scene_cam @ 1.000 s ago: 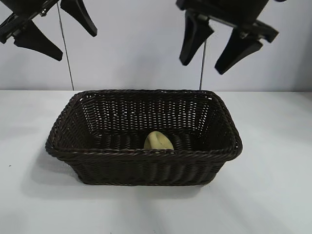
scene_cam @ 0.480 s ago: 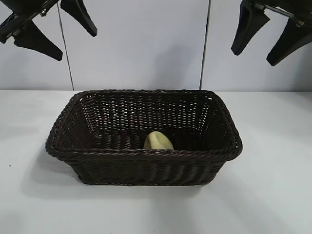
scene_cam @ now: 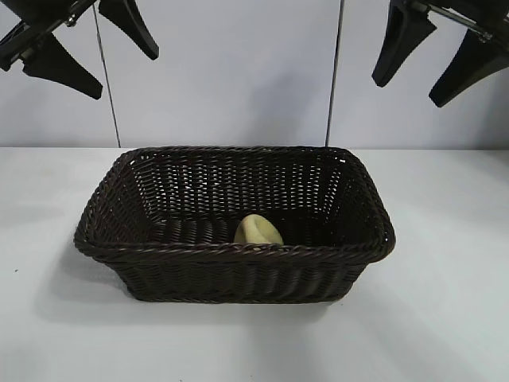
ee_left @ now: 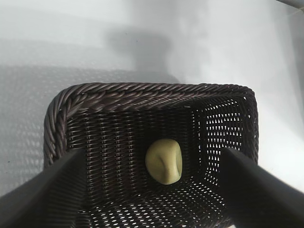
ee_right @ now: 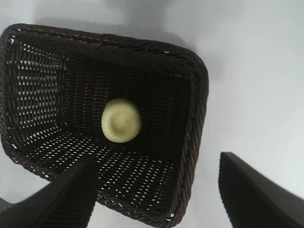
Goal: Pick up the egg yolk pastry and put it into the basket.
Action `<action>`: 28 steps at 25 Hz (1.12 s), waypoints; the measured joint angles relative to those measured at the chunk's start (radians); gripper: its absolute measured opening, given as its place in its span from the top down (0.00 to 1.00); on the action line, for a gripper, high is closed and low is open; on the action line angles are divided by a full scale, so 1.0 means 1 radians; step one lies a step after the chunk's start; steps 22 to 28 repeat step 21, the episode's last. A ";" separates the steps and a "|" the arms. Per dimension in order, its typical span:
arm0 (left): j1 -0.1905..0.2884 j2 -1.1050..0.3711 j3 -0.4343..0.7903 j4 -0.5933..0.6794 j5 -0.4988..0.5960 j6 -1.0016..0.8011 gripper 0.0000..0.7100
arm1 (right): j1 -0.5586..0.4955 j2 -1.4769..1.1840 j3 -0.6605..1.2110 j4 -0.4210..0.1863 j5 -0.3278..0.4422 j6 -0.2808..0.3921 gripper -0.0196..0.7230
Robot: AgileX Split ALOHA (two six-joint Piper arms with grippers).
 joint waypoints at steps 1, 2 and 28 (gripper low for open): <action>0.000 0.000 0.000 0.000 0.000 0.000 0.21 | 0.000 0.000 0.000 0.019 -0.004 -0.012 0.28; 0.000 0.000 0.000 0.000 0.000 0.000 0.21 | 0.000 0.000 0.000 0.033 -0.009 -0.022 0.28; 0.000 0.000 0.000 0.000 0.000 0.000 0.21 | 0.000 0.000 0.000 0.045 -0.026 -0.038 0.28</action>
